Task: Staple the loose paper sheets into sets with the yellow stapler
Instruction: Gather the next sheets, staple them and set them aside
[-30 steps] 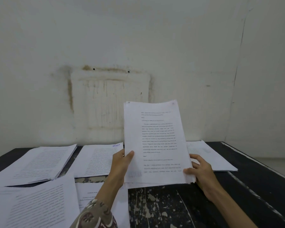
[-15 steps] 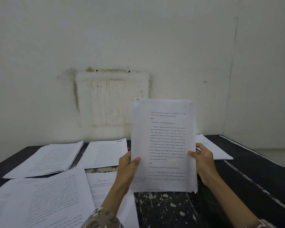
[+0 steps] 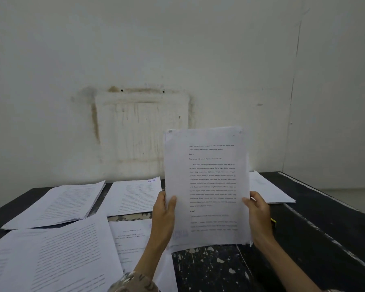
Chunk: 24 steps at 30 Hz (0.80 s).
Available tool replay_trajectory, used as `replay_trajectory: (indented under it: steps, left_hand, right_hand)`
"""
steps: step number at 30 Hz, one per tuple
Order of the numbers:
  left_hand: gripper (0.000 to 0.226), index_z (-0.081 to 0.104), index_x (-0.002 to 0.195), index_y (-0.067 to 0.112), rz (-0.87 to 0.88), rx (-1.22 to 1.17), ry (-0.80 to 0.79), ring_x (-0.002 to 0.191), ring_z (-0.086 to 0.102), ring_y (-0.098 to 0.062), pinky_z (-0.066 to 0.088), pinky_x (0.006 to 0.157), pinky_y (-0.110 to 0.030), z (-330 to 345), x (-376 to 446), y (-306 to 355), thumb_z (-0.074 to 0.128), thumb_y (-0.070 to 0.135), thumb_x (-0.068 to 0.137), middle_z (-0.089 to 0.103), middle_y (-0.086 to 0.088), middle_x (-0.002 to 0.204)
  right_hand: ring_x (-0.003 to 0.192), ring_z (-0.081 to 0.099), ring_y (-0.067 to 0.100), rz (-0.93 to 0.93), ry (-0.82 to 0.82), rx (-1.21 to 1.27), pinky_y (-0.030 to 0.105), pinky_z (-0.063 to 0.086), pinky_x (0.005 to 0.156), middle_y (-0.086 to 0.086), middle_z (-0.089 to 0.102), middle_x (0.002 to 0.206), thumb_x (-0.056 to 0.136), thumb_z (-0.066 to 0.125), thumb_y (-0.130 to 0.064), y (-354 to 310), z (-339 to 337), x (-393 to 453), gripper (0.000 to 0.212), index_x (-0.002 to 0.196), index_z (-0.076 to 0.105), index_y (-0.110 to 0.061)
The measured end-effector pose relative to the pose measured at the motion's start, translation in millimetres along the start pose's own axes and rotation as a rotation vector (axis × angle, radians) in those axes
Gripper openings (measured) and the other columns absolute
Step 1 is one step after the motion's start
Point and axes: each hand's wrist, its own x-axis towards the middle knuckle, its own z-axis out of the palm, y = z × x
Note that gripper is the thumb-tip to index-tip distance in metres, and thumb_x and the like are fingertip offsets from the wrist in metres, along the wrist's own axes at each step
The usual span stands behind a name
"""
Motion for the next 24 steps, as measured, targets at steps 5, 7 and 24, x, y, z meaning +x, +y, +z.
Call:
replay_trajectory:
  steps: [5,7,24]
  left_hand:
    - [0.023,0.048,0.115,0.006,0.0,0.007,-0.037,0.103,0.057,-0.018,0.051,0.092,-0.031,-0.1,-8.9,-11.4,0.036,0.015,0.098,0.057,-0.007,0.114]
    - [0.021,0.047,0.113,0.006,0.002,0.005,-0.044,0.101,0.055,-0.017,0.05,0.092,-0.03,-0.1,-7.6,-11.3,0.034,0.012,0.098,0.056,-0.008,0.113]
    - [0.025,0.042,0.086,0.008,0.07,-0.105,0.042,0.072,0.047,-0.015,0.041,0.06,-0.021,0.6,51.4,53.3,0.044,0.031,0.095,0.048,-0.008,0.082]
  right_hand:
    - [0.079,0.058,0.012,-0.007,-0.011,-0.072,0.023,0.043,0.059,0.002,0.062,0.088,0.095,0.038,-0.004,16.2,2.5,-0.2,0.017,0.094,0.055,-0.002]
    - [0.079,0.058,0.014,-0.044,-0.001,-0.113,0.022,0.044,0.059,0.001,0.062,0.087,0.095,0.039,-0.003,19.2,3.3,1.1,0.017,0.091,0.055,-0.005]
    - [0.078,0.06,0.013,-0.143,0.034,0.019,0.022,0.046,0.06,0.0,0.062,0.087,0.093,0.044,-0.004,8.9,0.9,3.7,0.009,0.093,0.052,-0.003]
